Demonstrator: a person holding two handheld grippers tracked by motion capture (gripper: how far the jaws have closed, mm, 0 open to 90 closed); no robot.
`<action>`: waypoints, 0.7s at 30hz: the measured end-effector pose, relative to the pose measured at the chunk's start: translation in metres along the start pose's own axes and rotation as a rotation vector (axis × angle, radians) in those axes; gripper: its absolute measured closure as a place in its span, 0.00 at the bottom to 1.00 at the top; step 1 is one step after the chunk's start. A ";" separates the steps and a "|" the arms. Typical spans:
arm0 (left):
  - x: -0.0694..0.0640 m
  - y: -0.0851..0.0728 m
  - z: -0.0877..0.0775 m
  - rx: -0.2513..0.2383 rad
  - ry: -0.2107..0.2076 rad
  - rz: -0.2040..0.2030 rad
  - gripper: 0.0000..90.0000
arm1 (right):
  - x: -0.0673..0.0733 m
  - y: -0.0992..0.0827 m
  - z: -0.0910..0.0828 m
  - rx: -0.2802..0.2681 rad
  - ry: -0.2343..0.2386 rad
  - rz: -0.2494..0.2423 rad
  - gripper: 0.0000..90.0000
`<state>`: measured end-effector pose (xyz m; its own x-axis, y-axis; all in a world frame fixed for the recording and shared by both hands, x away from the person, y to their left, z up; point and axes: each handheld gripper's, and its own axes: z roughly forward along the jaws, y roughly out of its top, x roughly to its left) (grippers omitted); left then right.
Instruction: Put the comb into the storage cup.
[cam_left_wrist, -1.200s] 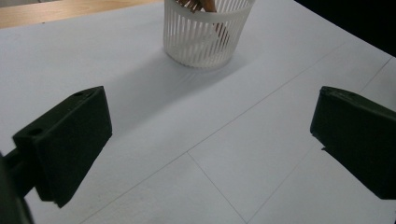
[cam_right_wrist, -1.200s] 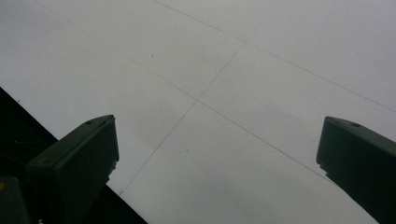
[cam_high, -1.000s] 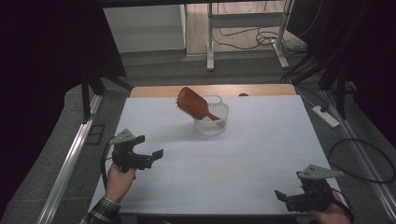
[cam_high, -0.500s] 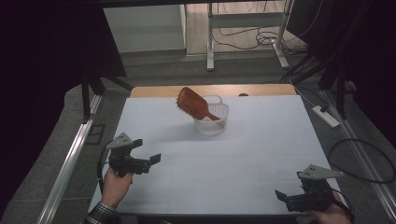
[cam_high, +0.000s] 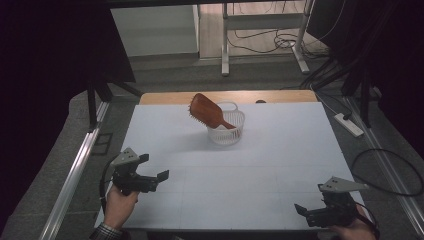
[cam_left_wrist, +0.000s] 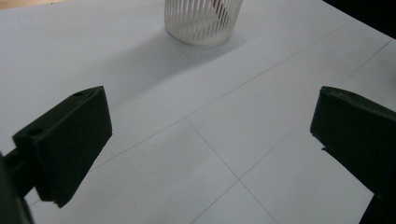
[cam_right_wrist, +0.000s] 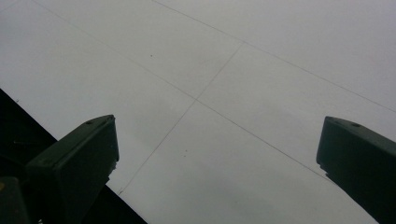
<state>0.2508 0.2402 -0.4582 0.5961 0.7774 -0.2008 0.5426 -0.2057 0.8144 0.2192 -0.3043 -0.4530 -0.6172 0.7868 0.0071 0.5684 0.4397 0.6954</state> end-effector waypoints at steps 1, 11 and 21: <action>0.000 -0.001 -0.001 -0.001 0.001 -0.001 0.00 | 0.000 0.000 0.000 0.000 -0.001 0.000 0.00; -0.001 -0.011 -0.008 0.000 0.001 -0.019 0.00 | 0.000 0.000 0.000 0.003 0.000 -0.003 0.00; -0.005 -0.020 -0.017 0.005 0.007 -0.021 0.00 | 0.000 0.000 0.000 0.001 -0.003 -0.004 0.00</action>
<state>0.2274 0.2502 -0.4642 0.5804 0.7858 -0.2136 0.5575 -0.1923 0.8076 0.2194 -0.3038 -0.4529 -0.6178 0.7863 0.0018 0.5663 0.4433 0.6948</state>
